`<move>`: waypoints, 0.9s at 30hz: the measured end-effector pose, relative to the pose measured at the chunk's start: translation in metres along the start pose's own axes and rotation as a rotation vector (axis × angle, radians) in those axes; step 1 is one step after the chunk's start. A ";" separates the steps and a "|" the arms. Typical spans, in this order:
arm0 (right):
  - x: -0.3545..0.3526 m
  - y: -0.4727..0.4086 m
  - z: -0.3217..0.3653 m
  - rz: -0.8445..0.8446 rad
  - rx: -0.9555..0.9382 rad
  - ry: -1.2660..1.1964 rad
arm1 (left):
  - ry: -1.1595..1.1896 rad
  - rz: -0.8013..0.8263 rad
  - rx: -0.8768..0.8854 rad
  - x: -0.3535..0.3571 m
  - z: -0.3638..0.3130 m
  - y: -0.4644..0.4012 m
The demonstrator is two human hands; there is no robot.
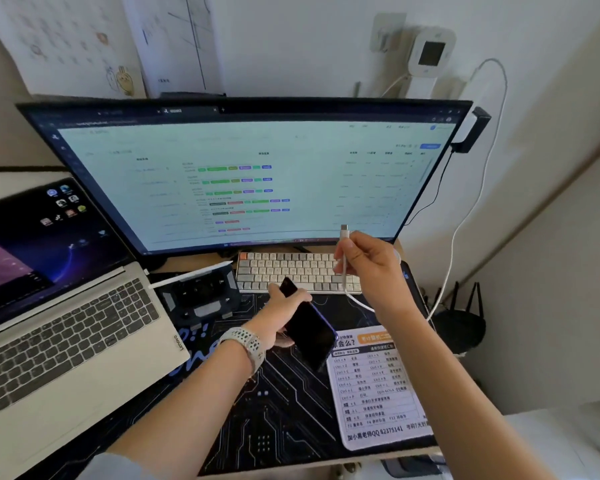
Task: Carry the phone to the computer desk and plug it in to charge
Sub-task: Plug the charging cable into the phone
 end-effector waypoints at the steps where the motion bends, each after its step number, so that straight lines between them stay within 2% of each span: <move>1: 0.001 -0.001 0.005 -0.005 -0.015 -0.002 | 0.108 0.017 0.035 -0.005 -0.016 0.004; 7: 0.004 0.001 0.042 -0.015 -0.146 0.024 | 0.762 0.073 0.156 -0.018 -0.104 0.049; 12: 0.008 0.011 0.076 -0.008 -0.204 -0.097 | 1.238 0.257 0.236 -0.022 -0.151 0.084; 14: 0.009 0.015 0.092 -0.001 -0.239 -0.103 | 1.204 0.244 0.322 -0.026 -0.168 0.093; 20: 0.013 0.026 0.130 0.013 -0.353 -0.118 | 0.889 -0.140 0.598 -0.047 -0.223 0.103; 24: 0.018 0.042 0.132 0.061 -0.393 -0.200 | 0.858 -0.212 0.583 -0.056 -0.236 0.101; 27: 0.020 0.049 0.132 0.101 -0.395 -0.167 | 0.852 -0.233 0.534 -0.059 -0.234 0.096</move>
Point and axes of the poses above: each hand's wrist, its own y-axis away from the middle knuckle, its own x-axis out of the palm, z = x × y, the point moved 1 cm from there along -y, towards the middle knuckle, and after that the axes turned 13 degrees about x, right-handed, at the moved point
